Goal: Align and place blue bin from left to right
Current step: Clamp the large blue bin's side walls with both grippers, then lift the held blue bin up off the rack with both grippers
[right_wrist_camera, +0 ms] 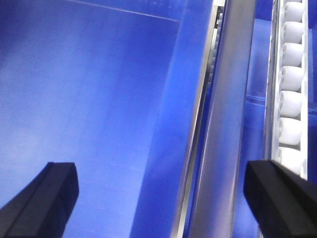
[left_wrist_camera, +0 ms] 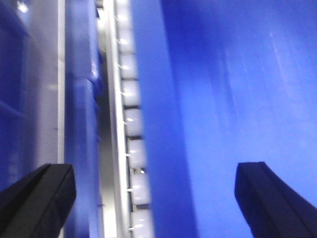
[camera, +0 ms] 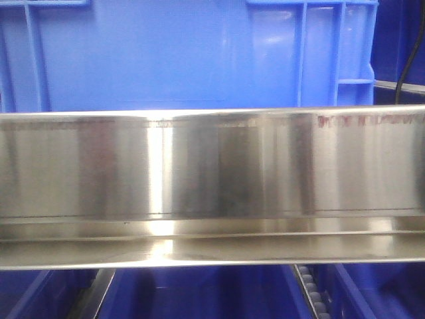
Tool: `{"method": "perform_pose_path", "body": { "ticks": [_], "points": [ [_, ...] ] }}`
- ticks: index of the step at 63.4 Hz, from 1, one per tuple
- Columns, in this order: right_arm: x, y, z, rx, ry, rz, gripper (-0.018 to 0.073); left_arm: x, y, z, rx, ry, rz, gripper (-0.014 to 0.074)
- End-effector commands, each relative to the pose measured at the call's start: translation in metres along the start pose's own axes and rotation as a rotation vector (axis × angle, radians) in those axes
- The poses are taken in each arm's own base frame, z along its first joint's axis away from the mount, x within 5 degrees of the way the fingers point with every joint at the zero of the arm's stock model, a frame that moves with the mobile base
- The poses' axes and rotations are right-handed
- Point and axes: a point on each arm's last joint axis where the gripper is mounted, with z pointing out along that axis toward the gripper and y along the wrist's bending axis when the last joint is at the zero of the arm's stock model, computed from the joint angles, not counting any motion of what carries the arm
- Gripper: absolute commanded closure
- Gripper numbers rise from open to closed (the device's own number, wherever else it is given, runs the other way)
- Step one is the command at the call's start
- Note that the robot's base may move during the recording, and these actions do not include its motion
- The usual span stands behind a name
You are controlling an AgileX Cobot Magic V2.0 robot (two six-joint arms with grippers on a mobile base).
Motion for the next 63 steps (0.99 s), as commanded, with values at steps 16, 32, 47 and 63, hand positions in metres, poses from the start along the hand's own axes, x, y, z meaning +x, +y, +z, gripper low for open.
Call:
{"method": "perform_pose_path", "body": {
  "ticks": [16, 32, 47, 63],
  "points": [
    [-0.002, 0.001, -0.004, -0.006, -0.019, 0.001, 0.0512, -0.002, -0.003, -0.003, 0.011, -0.016, -0.006, 0.0200],
    [-0.001, 0.001, -0.004, -0.005, -0.008, 0.000, 0.0636, -0.002, -0.003, -0.003, 0.013, -0.015, -0.006, 0.0588],
    [0.000, 0.000, -0.004, -0.004, 0.001, 0.009, 0.0636, -0.002, -0.003, -0.004, 0.010, -0.018, -0.009, 0.0613],
    [0.000, 0.001, -0.031, -0.010, -0.052, 0.016, 0.0636, -0.003, 0.001, -0.032, 0.022, -0.084, -0.026, 0.0613]
  ]
}}
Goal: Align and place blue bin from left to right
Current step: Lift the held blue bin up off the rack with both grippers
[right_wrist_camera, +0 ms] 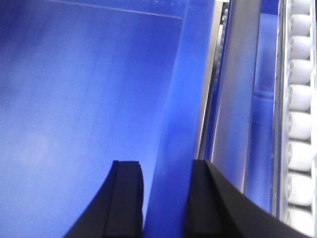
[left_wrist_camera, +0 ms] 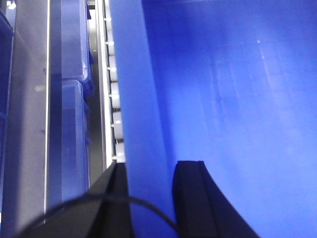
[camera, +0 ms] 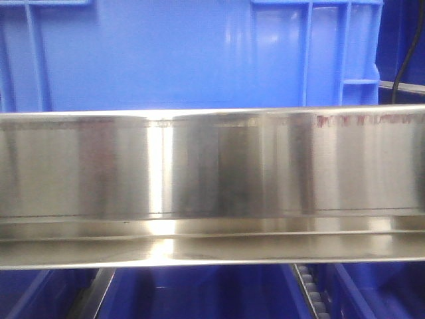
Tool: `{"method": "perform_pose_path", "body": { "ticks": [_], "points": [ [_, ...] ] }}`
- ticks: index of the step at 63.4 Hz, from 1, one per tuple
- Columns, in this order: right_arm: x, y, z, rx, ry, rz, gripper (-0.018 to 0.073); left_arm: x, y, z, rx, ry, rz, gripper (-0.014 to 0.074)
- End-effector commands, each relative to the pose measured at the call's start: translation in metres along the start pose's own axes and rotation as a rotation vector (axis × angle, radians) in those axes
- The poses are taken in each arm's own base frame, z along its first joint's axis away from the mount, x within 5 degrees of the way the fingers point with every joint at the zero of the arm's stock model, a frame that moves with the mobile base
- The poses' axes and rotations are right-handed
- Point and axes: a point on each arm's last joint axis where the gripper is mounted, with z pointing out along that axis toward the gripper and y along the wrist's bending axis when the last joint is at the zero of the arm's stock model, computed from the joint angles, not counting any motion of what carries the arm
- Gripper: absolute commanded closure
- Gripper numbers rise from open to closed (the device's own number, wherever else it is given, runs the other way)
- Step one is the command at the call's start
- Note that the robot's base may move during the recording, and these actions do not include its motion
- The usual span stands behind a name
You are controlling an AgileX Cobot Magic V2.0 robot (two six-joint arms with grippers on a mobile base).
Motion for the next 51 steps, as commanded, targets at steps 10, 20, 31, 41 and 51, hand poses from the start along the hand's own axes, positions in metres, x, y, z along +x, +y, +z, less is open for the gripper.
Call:
{"method": "perform_pose_path", "body": {
  "ticks": [10, 20, 31, 41, 51],
  "points": [
    [0.001, 0.000, -0.050, 0.003, -0.108, -0.021, 0.0636, -0.006, 0.005, -0.050, 0.014, -0.138, -0.011, 0.0613],
    [0.004, 0.001, -0.074, -0.003, -0.155, -0.023, 0.0636, -0.009, 0.006, -0.073, 0.030, -0.200, -0.021, 0.0613],
    [0.008, 0.002, -0.095, -0.009, -0.200, -0.025, 0.0636, -0.010, 0.004, -0.095, 0.051, -0.260, -0.033, 0.0613],
    [0.009, 0.002, -0.106, -0.013, -0.230, -0.026, 0.0636, -0.008, 0.000, -0.102, 0.066, -0.273, -0.025, 0.0613],
    [0.005, 0.003, -0.108, -0.019, -0.280, -0.026, 0.0636, -0.007, -0.001, -0.102, 0.075, -0.271, -0.024, 0.0613]
  ]
}}
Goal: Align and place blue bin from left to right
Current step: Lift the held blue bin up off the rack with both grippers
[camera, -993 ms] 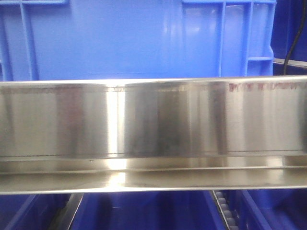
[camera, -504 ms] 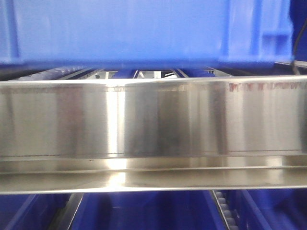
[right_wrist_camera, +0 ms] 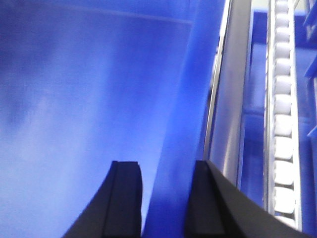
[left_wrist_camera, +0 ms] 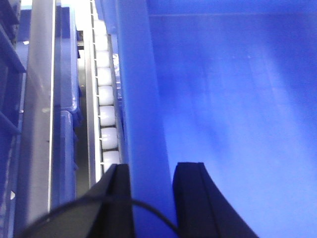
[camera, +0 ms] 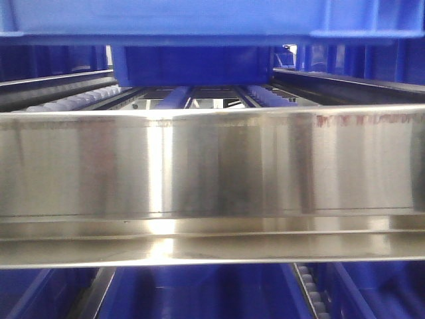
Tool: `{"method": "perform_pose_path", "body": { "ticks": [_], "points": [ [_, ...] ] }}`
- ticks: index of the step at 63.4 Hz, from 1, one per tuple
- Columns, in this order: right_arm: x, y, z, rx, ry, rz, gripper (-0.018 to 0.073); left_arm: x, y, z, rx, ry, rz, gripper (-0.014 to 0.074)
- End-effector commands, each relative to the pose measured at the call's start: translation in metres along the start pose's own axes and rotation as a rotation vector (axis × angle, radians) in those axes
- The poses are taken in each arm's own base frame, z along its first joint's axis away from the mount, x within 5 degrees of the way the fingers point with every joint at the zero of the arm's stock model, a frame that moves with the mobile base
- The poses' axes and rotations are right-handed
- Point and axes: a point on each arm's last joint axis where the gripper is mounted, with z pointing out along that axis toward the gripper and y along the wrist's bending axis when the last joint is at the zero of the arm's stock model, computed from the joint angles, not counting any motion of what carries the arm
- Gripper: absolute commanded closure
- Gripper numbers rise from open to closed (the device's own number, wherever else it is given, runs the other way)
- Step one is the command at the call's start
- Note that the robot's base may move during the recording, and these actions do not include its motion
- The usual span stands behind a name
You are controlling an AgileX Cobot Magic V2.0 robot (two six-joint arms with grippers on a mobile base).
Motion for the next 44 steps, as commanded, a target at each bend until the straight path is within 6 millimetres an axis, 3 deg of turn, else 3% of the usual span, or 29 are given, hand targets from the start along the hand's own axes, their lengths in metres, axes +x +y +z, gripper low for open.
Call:
{"method": "perform_pose_path", "body": {
  "ticks": [1, 44],
  "points": [
    [-0.0095, -0.0017, -0.0172, 0.020, -0.127, -0.046, 0.0636, -0.0082, 0.0005, -0.0220, 0.015, -0.125, -0.002, 0.0613],
    [-0.0150, -0.0009, -0.0172, 0.012, -0.187, -0.047, 0.0636, -0.0035, 0.0017, -0.0149, -0.001, -0.096, 0.004, 0.0613]
  ]
}}
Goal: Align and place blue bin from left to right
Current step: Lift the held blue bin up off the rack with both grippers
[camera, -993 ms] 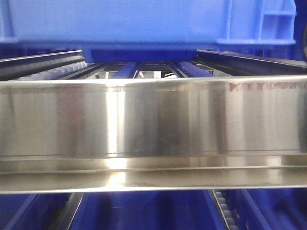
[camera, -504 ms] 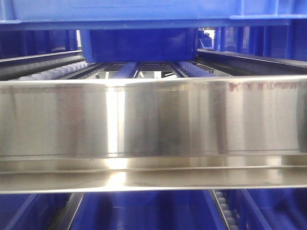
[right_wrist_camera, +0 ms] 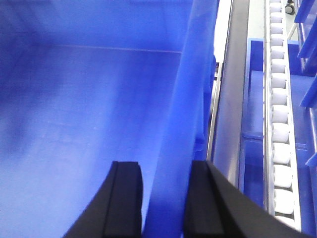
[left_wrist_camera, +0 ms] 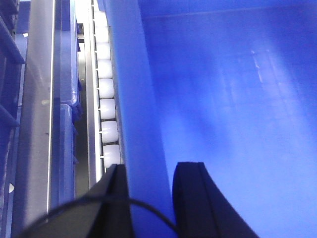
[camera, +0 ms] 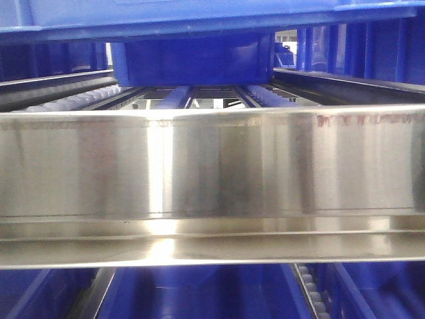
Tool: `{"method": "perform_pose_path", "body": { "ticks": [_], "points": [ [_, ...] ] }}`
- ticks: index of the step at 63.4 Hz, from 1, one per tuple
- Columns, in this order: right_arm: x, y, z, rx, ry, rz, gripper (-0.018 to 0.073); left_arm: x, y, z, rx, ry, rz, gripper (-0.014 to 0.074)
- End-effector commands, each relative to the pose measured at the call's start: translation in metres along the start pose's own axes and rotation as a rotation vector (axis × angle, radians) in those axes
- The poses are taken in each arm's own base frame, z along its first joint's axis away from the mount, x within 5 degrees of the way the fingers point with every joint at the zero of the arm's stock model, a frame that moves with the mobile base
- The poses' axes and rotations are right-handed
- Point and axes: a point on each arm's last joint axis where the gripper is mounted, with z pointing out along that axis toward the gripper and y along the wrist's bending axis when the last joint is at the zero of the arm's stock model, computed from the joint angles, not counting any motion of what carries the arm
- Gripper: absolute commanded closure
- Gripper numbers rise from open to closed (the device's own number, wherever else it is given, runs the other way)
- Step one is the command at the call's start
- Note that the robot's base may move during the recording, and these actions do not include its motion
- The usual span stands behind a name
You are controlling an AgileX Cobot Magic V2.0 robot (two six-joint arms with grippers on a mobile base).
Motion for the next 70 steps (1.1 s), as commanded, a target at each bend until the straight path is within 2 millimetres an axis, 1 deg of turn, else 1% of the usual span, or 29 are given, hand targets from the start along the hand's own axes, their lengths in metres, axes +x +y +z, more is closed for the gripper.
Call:
{"method": "perform_pose_path", "body": {
  "ticks": [1, 6, 21, 33, 70],
  "points": [
    [-0.0093, -0.0012, -0.0160, 0.014, -0.109, -0.045, 0.0636, -0.0070, 0.0016, -0.0181, 0.004, -0.111, 0.013, 0.0613],
    [-0.0076, -0.0015, -0.0159, 0.017, -0.091, -0.045, 0.0636, -0.0072, 0.0026, -0.0182, -0.008, -0.113, 0.016, 0.0613],
    [-0.0047, -0.0020, -0.0156, 0.021, -0.058, -0.044, 0.0636, -0.0120, 0.0035, -0.0275, -0.012, -0.151, 0.016, 0.0613],
    [-0.0026, -0.0023, -0.0156, 0.024, -0.035, -0.044, 0.0636, -0.0120, 0.0035, -0.0275, -0.012, -0.151, 0.016, 0.0613],
    [-0.0034, -0.0021, -0.0156, 0.023, -0.044, -0.044, 0.0636, -0.0121, 0.0035, -0.0276, -0.012, -0.151, 0.016, 0.0613]
  ]
}}
